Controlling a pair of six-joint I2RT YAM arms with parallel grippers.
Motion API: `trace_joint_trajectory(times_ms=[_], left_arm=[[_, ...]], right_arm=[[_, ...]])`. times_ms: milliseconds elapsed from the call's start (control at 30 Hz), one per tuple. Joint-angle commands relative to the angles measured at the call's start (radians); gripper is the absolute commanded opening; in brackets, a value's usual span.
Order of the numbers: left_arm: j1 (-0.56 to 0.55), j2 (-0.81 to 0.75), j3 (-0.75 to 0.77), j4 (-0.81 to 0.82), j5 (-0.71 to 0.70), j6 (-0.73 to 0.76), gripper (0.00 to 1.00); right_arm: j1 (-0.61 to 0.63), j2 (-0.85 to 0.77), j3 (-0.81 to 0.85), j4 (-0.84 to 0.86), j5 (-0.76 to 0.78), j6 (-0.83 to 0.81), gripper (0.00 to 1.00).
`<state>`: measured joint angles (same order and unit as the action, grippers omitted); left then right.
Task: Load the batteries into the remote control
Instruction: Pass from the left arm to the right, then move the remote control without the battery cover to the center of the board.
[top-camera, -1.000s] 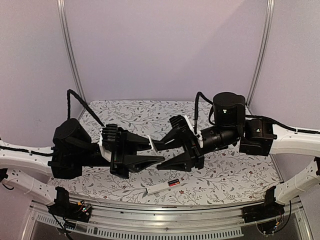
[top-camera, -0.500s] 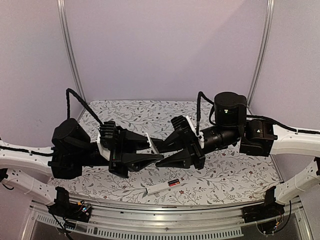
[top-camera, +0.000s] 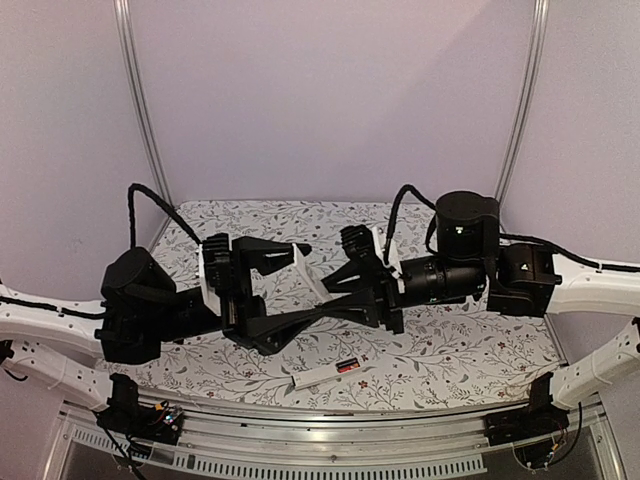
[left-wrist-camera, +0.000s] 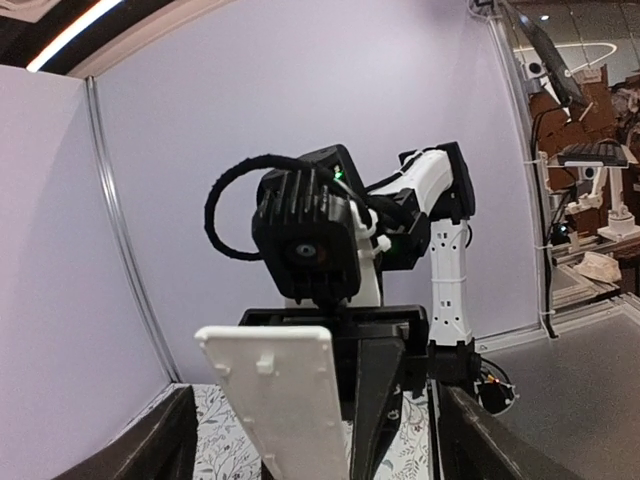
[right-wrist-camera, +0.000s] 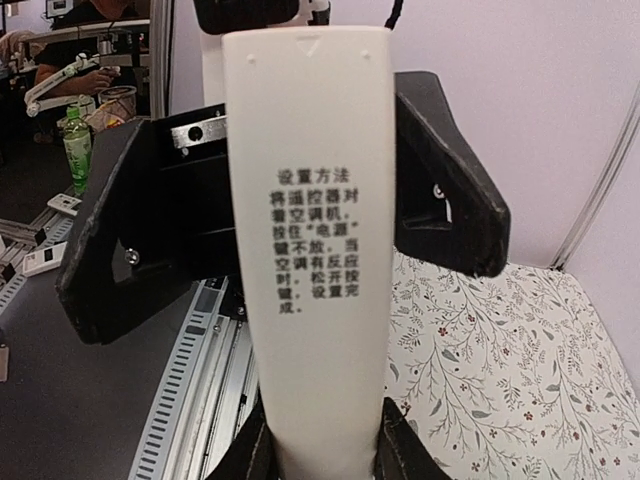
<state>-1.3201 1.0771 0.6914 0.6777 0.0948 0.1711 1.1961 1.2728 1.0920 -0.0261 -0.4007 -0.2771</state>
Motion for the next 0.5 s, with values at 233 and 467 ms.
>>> trace_joint_trajectory(times_ms=[233,467], left_arm=[[-0.010,-0.203,-0.137,-0.204,-0.385,-0.258,0.80],[-0.010,-0.079,-0.101,-0.642,-0.469,-0.422,0.90]], right_arm=[[-0.135,-0.016,0.020,-0.315,0.171,0.011,0.17],[-0.282,0.009,0.035,-0.404,0.211,0.109,0.19]])
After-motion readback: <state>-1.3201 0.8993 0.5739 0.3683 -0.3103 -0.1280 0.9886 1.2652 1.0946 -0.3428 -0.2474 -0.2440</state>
